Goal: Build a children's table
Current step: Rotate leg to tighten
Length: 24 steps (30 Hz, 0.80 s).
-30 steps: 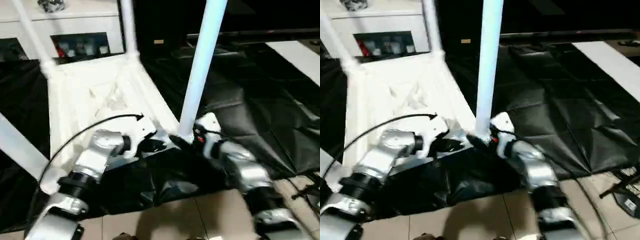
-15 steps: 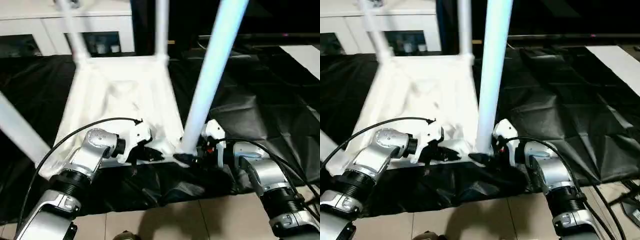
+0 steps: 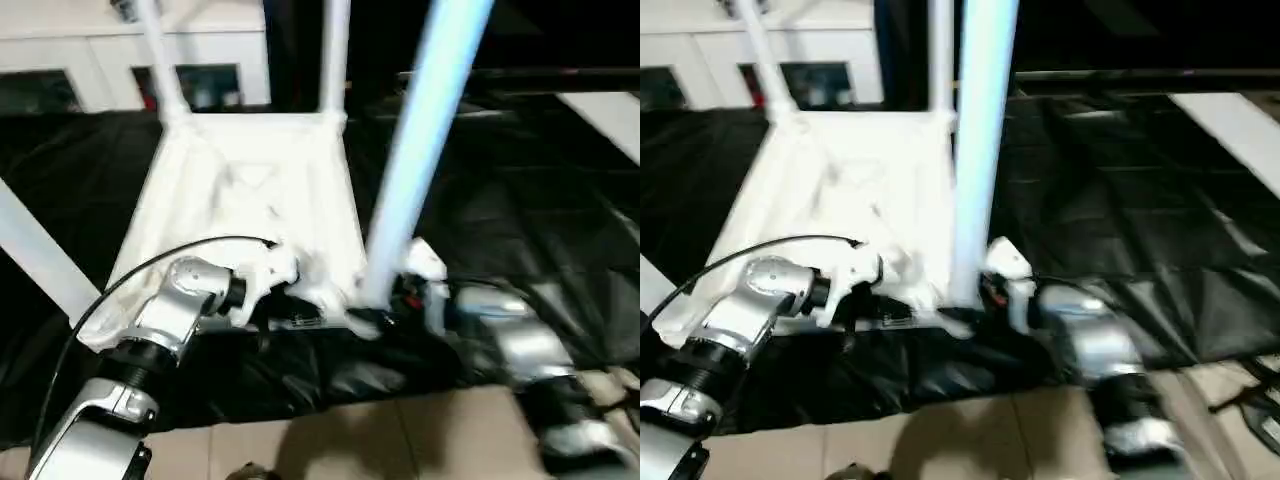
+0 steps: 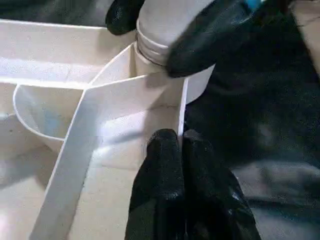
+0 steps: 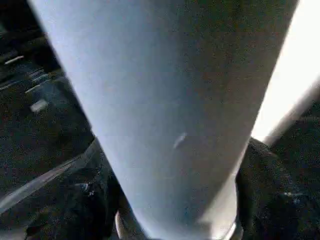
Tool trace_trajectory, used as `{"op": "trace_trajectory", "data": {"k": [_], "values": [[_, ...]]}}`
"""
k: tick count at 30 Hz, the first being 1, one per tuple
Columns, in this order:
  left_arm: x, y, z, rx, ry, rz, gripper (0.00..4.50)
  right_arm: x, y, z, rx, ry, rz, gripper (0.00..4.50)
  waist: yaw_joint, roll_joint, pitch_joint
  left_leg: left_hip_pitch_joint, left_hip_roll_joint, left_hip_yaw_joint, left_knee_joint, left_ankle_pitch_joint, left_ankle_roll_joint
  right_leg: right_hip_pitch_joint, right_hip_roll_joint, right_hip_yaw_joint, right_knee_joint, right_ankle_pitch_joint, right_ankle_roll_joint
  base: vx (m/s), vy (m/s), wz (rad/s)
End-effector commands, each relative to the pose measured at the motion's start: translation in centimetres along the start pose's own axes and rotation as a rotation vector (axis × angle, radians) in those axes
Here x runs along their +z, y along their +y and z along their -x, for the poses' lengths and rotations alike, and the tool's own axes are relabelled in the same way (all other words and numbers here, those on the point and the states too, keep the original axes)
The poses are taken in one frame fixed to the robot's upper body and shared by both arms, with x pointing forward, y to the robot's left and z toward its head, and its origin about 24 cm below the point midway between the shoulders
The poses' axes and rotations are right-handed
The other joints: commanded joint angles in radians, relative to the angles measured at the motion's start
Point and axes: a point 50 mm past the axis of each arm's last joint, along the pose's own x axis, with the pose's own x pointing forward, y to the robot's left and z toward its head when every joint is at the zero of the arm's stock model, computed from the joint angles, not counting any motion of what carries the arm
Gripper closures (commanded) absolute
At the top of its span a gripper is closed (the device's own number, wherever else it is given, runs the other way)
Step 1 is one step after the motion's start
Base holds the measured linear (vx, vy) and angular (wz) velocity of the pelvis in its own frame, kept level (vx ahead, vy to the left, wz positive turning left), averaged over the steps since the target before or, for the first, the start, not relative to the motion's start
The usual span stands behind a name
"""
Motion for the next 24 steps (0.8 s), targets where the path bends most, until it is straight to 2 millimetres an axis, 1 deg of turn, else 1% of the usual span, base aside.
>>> {"op": "trace_trajectory", "data": {"k": [1, 2, 3, 5, 6, 7, 8, 9, 10, 11, 12, 13, 15, 16, 17, 19, 20, 21, 22, 23, 24], "values": [[2.5, 0.4, -1.4, 0.117, -0.076, -0.015, 4.5, -1.3, 2.4, -2.7, 0.004, 0.058, -0.034, 1.85, -0.007, -0.003, -0.047, 0.02, 0.104, -0.074, -0.09, -0.378, -0.067, 0.019, -0.098, 0.057, -0.089, -0.457, -0.179, 0.0, 0.0, 0.0], [2.7, 0.4, -1.7, 0.162, -0.076, -0.002, 4.5, -1.2, 2.3, -3.3, -0.078, 0.052, -0.078, 1.85, -0.017, -0.002, -0.047, 0.024, 0.103, -0.074, -0.091, -0.402, -0.078, 0.013, -0.095, 0.059, -0.089, -0.455, -0.179, 0.0, 0.0, 0.0], [2.8, 0.4, -1.9, 0.174, -0.08, 0.005, 4.5, -1.1, 2.4, -3.6, -0.095, 0.047, -0.091, 1.85, -0.021, -0.003, -0.047, 0.025, 0.102, -0.074, -0.09, -0.412, -0.08, 0.012, -0.096, 0.059, -0.09, -0.457, -0.178, 0.0, 0.0, 0.0], [3.2, 0.1, -2.3, 0.212, -0.095, 0.03, 4.5, -0.9, 2.8, -4.4, -0.138, 0.032, -0.124, 1.85, -0.024, -0.002, -0.049, 0.025, 0.1, -0.072, -0.087, -0.401, -0.07, 0.011, -0.098, 0.062, -0.094, -0.44, -0.18, 0.0, 0.0, 0.0], [3.2, 0.1, -2.3, 0.212, -0.095, 0.03, 4.5, -0.9, 2.8, -4.4, -0.138, 0.032, -0.124, 1.85, -0.025, -0.003, -0.049, 0.023, 0.1, -0.071, -0.087, -0.394, -0.066, 0.012, -0.097, 0.063, -0.094, -0.427, -0.181, 0.0, 0.0, 0.0], [3.5, -0.3, -2.8, 0.222, -0.112, 0.043, 4.5, -0.7, 3.5, -5.2, -0.136, 0.007, -0.138, 1.51, -0.023, -0.003, -0.05, 0.023, 0.099, -0.068, -0.086, -0.377, -0.055, 0.013, -0.095, 0.063, -0.094, -0.4, -0.184, 0.0, 0.0, 0.0], [3.7, -0.6, -3.0, 0.212, -0.12, 0.043, 4.5, -0.5, 3.9, -5.5, -0.12, -0.006, -0.137, 1.3, -0.025, -0.007, -0.051, 0.02, 0.101, -0.066, -0.084, -0.358, -0.047, 0.013, -0.097, 0.066, -0.089, -0.36, -0.197, 0.0, 0.0, 0.0], [3.8, -0.8, -3.2, 0.203, -0.125, 0.041, 4.5, -0.4, 4.1, -5.7, -0.109, -0.014, -0.134, 1.16, -0.023, -0.007, -0.052, 0.017, 0.099, -0.064, -0.083, -0.331, -0.034, 0.017, -0.095, 0.064, -0.086, -0.331, -0.203, 0.0, 0.0, 0.0], [3.8, -0.8, -3.2, 0.203, -0.125, 0.041, 4.5, -0.4, 4.1, -5.7, -0.109, -0.014, -0.134, 1.16, -0.022, -0.007, -0.053, 0.017, 0.099, -0.062, -0.082, -0.32, -0.029, 0.017, -0.094, 0.064, -0.085, -0.315, -0.206, 0.0, 0.0, 0.0], [3.8, -1.0, -3.2, 0.174, -0.126, 0.027, 4.5, -0.3, 4.3, -5.7, -0.075, -0.017, -0.119, 1.06, -0.021, -0.006, -0.054, 0.017, 0.098, -0.059, -0.08, -0.298, -0.018, 0.018, -0.092, 0.065, -0.082, -0.283, -0.214, 0.0, 0.0, 0.0], [3.8, -1.1, -3.2, 0.17, -0.125, 0.023, 4.5, -0.3, 4.3, -5.7, -0.07, -0.016, -0.113, 0.93, -0.021, -0.007, -0.054, 0.016, 0.097, -0.059, -0.08, -0.288, -0.012, 0.02, -0.092, 0.064, -0.081, -0.273, -0.215, 0.0, 0.0, 0.0], [3.7, -1.0, -3.0, 0.148, -0.123, 0.009, 4.5, -0.3, 4.3, -5.5, -0.042, -0.01, -0.083, 0.8, -0.02, -0.006, -0.056, 0.013, 0.097, -0.059, -0.079, -0.269, -0.004, 0.023, -0.091, 0.063, -0.078, -0.248, -0.22, 0.0, 0.0, 0.0], [3.7, -1.1, -2.9, 0.138, -0.122, 0.004, 4.5, -0.3, 4.3, -5.4, -0.028, -0.011, -0.074, 0.66, -0.02, -0.007, -0.057, 0.014, 0.097, -0.056, -0.077, -0.248, 0.008, 0.024, -0.09, 0.063, -0.074, -0.217, -0.229, 0.0, 0.0, 0.0], [3.7, -1.0, -2.8, 0.126, -0.119, -0.001, 4.5, -0.2, 4.2, -5.2, -0.008, -0.013, -0.067, 0.66, -0.02, -0.007, -0.057, 0.012, 0.096, -0.056, -0.076, -0.237, 0.016, 0.026, -0.09, 0.063, -0.072, -0.2, -0.235, 0.0, 0.0, 0.0], [3.6, -1.0, -2.5, 0.102, -0.117, -0.01, 4.5, -0.1, 4.2, -4.9, 0.037, -0.02, -0.055, 0.66, -0.02, -0.005, -0.056, 0.012, 0.096, -0.055, -0.076, -0.241, 0.02, 0.027, -0.091, 0.062, -0.073, -0.207, -0.238, 0.0, 0.0, 0.0], [3.5, -1.0, -1.9, 0.045, -0.112, -0.035, 4.5, 0.0, 4.1, -4.2, 0.125, -0.022, -0.03, 0.66, -0.017, -0.006, -0.057, 0.012, 0.096, -0.056, -0.074, -0.241, 0.03, 0.031, -0.091, 0.061, -0.074, -0.219, -0.232, 0.0, 0.0, 0.0], [3.4, -1.0, -1.8, 0.023, -0.108, -0.036, 4.5, 0.0, 4.1, -4.0, 0.152, -0.019, -0.02, 0.66, -0.017, -0.003, -0.059, 0.012, 0.097, -0.055, -0.074, -0.226, 0.033, 0.03, -0.091, 0.062, -0.07, -0.194, -0.239, 0.0, 0.0, 0.0], [3.3, -1.0, -1.6, 0.002, -0.105, -0.042, 4.5, -0.1, 4.1, -3.7, 0.182, -0.015, -0.008, 0.66, -0.017, -0.004, -0.06, 0.012, 0.097, -0.054, -0.073, -0.214, 0.036, 0.031, -0.087, 0.059, -0.067, -0.168, -0.248, 0.0, 0.0, 0.0], [3.3, -1.1, -1.5, -0.019, -0.107, -0.048, 4.5, -0.1, 4.1, -3.5, 0.207, -0.01, 0.003, 0.66, -0.017, -0.003, -0.06, 0.014, 0.098, -0.053, -0.072, -0.209, 0.038, 0.029, -0.086, 0.06, -0.065, -0.154, -0.254, 0.0, 0.0, 0.0], [3.2, -1.1, -1.3, -0.046, -0.102, -0.046, 4.5, -0.2, 4.2, -3.2, 0.248, -0.004, 0.023, 0.66, -0.015, -0.003, -0.061, 0.015, 0.099, -0.051, -0.07, -0.191, 0.044, 0.029, -0.086, 0.06, -0.061, -0.121, -0.267, 0.0, 0.0, 0.0], [3.2, -1.1, -1.3, -0.05, -0.101, -0.047, 4.5, -0.2, 4.2, -3.1, 0.255, -0.003, 0.027, 0.66, -0.013, -0.003, -0.063, 0.014, 0.098, -0.051, -0.069, -0.18, 0.048, 0.032, -0.085, 0.058, -0.059, -0.106, -0.271, 0.0, 0.0, 0.0]]}}
